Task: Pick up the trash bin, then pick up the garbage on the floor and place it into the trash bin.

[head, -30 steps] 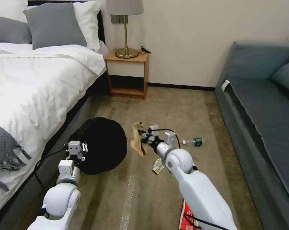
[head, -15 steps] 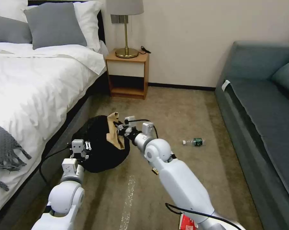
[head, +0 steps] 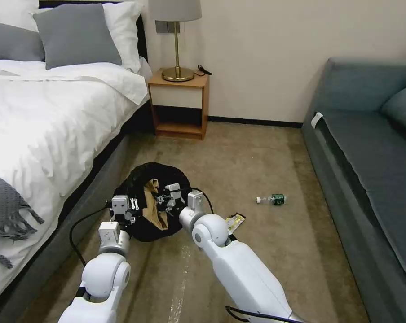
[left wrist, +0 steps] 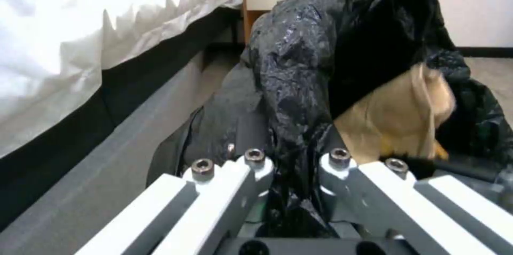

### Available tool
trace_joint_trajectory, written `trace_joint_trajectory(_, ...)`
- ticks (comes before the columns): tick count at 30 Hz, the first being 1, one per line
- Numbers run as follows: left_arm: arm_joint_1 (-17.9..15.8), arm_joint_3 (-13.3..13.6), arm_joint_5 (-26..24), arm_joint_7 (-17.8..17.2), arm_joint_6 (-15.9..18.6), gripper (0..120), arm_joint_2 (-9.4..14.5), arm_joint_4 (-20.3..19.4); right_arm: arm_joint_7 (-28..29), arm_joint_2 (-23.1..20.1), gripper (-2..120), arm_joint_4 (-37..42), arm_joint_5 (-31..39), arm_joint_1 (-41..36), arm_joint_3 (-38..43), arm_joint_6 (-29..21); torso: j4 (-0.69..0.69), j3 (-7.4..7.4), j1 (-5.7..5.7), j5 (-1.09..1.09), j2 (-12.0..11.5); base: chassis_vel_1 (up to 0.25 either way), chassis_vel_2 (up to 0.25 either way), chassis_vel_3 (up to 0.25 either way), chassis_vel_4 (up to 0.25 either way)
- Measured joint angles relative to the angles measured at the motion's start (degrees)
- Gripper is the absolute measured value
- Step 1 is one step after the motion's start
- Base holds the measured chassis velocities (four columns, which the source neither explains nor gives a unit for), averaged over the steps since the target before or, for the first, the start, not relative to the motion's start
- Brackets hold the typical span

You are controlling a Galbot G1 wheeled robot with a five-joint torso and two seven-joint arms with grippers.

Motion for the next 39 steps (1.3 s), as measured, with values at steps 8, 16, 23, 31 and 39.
trace_joint_trajectory(8,0.4,0.3,0.5,0.6,-0.6,5,0.0,0.0,0.2,-0.5,35,0.2,-1.1,-1.8,0.6,0.0,0.0,0.0,0.0,0.0,0.0,0.0,0.0,0.0,0.0)
trace_joint_trajectory(16,1.1,0.6,0.9,0.8,-1.1,5,0.3,0.1,0.2,-1.9,66,2.5,-1.3,-4.2,2.4,0.7,0.0,0.0,0.0,0.0,0.0,0.0,0.0,0.0,0.0)
trace_joint_trajectory(23,1.3,0.3,0.9,0.8,-1.4,5,1.0,0.6,0.2,-4.2,92,6.0,-1.1,-6.3,5.0,0.8,0.0,0.0,0.0,0.01,0.0,0.0,0.0,0.0,0.0)
trace_joint_trajectory(31,1.7,0.5,0.7,0.7,-1.9,5,1.8,0.7,1.7,-9.2,100,9.7,-3.7,-11.0,9.4,-4.4,0.0,0.0,0.0,0.01,0.0,0.0,0.0,0.0,0.0)
trace_joint_trajectory(39,2.2,1.1,0.7,0.7,-2.0,5,2.5,0.2,2.0,-13.8,100,11.9,-11.9,-19.8,14.5,-8.2,0.0,-0.01,0.0,0.01,0.0,0.0,0.0,0.0,0.0)
